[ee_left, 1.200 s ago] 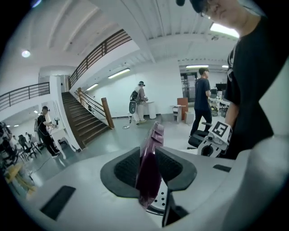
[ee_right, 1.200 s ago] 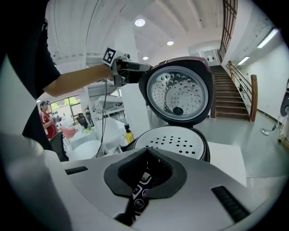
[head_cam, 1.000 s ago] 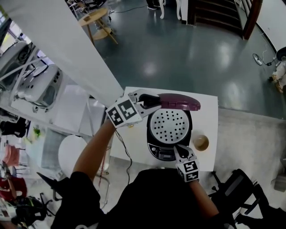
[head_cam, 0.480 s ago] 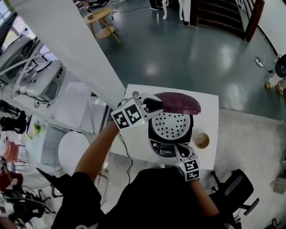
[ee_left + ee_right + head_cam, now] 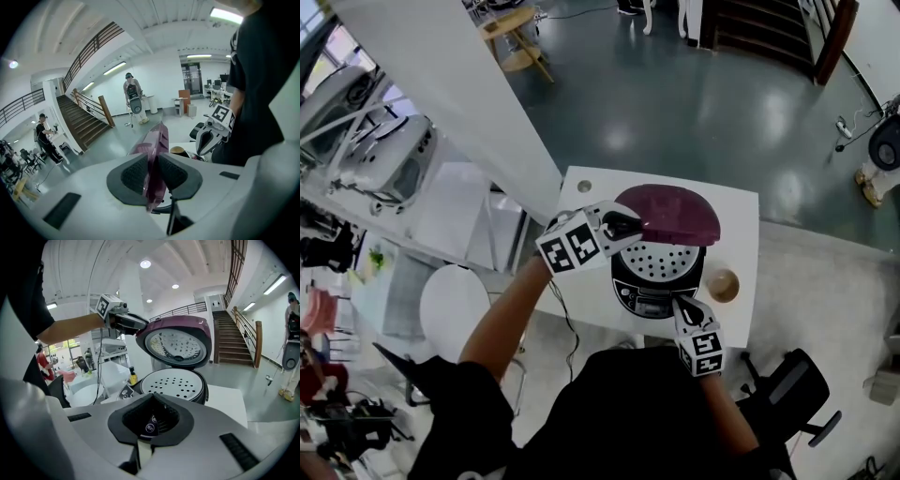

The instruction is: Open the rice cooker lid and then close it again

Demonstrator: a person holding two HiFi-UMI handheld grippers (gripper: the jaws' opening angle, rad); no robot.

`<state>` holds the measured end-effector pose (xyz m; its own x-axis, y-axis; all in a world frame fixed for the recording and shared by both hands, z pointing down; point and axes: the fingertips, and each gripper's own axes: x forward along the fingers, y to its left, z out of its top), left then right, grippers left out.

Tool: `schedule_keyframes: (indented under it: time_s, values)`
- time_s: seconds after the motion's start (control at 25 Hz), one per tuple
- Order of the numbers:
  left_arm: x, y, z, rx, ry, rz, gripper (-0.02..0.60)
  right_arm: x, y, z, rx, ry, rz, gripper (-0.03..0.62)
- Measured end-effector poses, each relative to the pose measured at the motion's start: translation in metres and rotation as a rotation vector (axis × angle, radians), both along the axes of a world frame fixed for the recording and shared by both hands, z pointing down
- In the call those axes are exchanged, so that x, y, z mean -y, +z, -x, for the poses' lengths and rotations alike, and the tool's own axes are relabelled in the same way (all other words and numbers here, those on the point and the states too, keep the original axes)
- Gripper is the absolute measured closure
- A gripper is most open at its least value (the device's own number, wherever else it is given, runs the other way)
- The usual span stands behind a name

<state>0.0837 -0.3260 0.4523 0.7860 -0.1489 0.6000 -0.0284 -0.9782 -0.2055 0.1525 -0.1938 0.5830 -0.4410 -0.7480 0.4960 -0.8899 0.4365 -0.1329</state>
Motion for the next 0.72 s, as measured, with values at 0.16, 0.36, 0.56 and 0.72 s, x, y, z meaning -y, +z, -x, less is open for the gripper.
schedule_keyframes:
  time_s: [0.16,0.36,0.56,0.72]
  values:
    - [-0.008,0.008,0.001,0.017,0.003,0.000,0.513,-0.006,0.002,0.003,0.002,-0.005,0.007,0.594]
    - [-0.018,0.017,0.001,0.018,0.004,-0.008,0.514,-0.011,0.000,0.006,0.001,-0.010,0.003,0.594]
    - [-0.029,0.027,0.004,0.028,0.009,-0.007,0.514,-0.011,-0.006,0.001,0.007,0.018,-0.011,0.594]
    - [-0.037,0.040,0.005,0.035,0.016,0.006,0.514,-0.013,-0.005,-0.001,0.003,0.022,-0.013,0.594]
